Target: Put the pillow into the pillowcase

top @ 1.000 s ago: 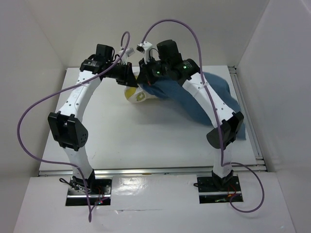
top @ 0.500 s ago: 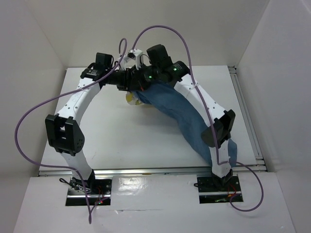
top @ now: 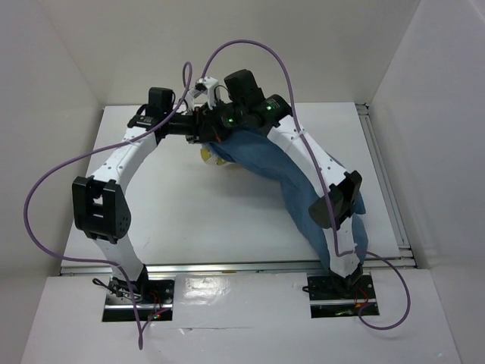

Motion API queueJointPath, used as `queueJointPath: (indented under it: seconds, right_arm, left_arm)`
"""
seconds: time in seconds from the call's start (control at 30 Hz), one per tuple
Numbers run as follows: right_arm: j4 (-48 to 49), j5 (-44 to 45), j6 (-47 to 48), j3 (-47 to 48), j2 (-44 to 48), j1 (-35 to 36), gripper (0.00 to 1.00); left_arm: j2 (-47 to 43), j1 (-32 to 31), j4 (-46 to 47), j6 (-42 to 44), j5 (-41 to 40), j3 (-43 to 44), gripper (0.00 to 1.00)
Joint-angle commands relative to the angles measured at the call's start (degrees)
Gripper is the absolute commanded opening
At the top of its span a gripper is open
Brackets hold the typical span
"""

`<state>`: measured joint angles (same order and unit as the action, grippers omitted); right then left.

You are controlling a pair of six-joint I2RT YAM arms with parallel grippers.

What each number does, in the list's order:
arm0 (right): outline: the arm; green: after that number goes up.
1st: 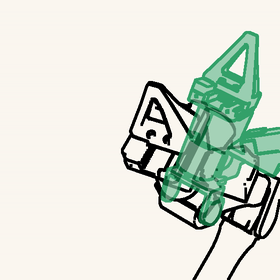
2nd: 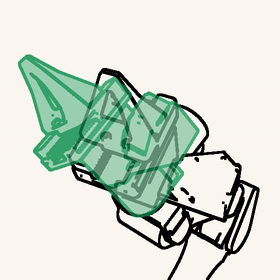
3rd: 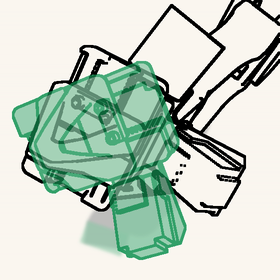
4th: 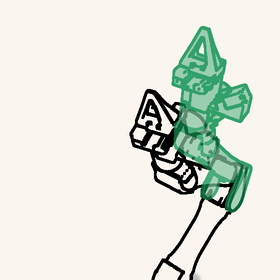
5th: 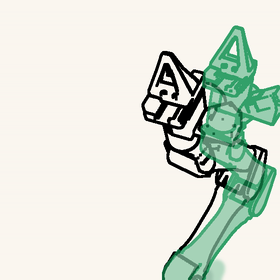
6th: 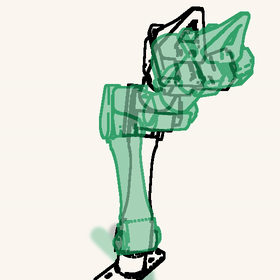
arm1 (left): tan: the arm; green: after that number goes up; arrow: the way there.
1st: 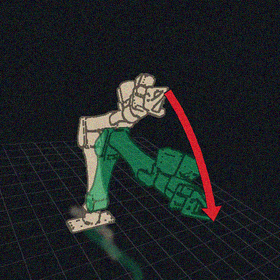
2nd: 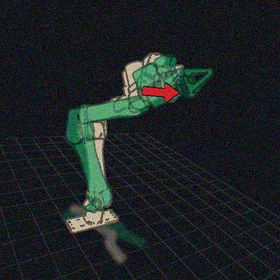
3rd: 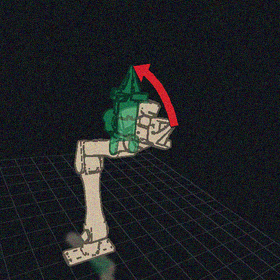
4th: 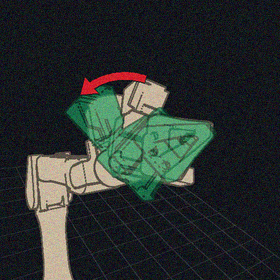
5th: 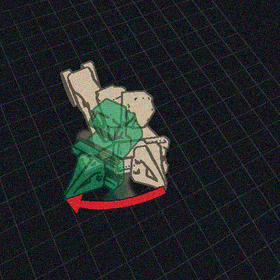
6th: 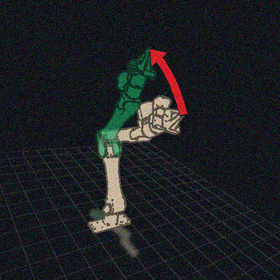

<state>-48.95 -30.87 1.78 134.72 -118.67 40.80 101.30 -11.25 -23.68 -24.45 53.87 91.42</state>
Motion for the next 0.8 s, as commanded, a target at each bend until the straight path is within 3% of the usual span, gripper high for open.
queueJointPath:
  seconds: [0.0,0.2,0.33,0.47,0.6,0.77]
  right_arm:
    - [18.79,-10.16,0.15,4.24,-2.96,6.40,0.00]
    - [20.91,-12.54,-0.90,2.57,-3.49,6.93,0.00]
    - [20.39,-9.57,0.84,1.79,-2.02,6.93,0.00]
    - [22.32,-7.36,3.48,-6.73,3.35,6.23,0.00]
    - [22.24,-6.04,6.22,-11.31,5.73,5.70,0.00]
    - [19.95,-5.34,7.45,-11.32,5.73,4.64,0.01]
  left_arm:
    - [-0.49,-6.33,15.49,-13.07,15.12,0.61,0.00]
    - [1.71,-7.48,20.77,-17.38,15.92,1.66,0.00]
    - [-0.47,-5.91,13.61,-11.16,12.94,1.04,0.00]
    - [-2.76,-1.86,7.63,-6.07,7.23,0.17,0.00]
    - [-8.28,-0.09,3.30,1.31,-4.98,-1.50,0.00]
    - [-16.47,-0.09,1.72,3.87,-18.95,-8.35,0.00]
